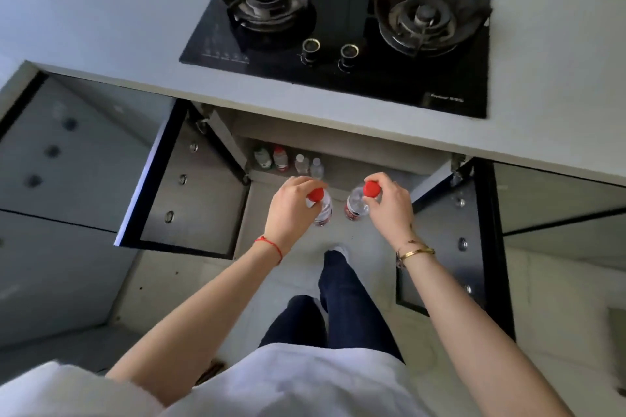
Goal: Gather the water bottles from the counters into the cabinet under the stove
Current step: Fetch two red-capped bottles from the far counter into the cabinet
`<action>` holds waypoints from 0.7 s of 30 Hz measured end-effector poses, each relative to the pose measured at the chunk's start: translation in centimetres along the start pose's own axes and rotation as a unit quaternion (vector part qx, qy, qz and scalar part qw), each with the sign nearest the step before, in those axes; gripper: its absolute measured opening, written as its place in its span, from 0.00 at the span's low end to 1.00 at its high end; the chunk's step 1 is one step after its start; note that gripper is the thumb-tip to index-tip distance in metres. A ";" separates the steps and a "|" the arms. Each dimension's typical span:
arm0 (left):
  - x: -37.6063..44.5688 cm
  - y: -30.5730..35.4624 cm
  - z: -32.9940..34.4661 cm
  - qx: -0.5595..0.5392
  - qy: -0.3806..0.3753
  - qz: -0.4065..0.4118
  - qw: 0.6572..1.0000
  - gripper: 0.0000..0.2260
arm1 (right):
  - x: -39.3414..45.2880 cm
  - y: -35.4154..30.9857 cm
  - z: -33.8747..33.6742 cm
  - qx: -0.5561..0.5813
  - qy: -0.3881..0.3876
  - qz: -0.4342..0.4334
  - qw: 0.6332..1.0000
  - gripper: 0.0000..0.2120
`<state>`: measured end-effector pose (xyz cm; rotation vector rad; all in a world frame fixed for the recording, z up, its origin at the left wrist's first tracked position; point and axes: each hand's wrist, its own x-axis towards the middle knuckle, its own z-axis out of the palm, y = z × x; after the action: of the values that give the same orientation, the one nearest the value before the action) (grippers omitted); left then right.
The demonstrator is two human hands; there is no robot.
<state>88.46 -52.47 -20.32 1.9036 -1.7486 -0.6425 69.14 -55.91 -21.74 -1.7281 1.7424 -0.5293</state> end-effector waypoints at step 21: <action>23.9 -22.4 36.8 0.036 -0.059 0.017 0.997 0.10 | 24.8 27.9 27.7 -0.030 0.035 0.041 0.998 0.13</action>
<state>84.53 -75.73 -63.54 1.9146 -1.8966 -0.7015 68.32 -74.77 -64.20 -1.6895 1.8874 -0.5131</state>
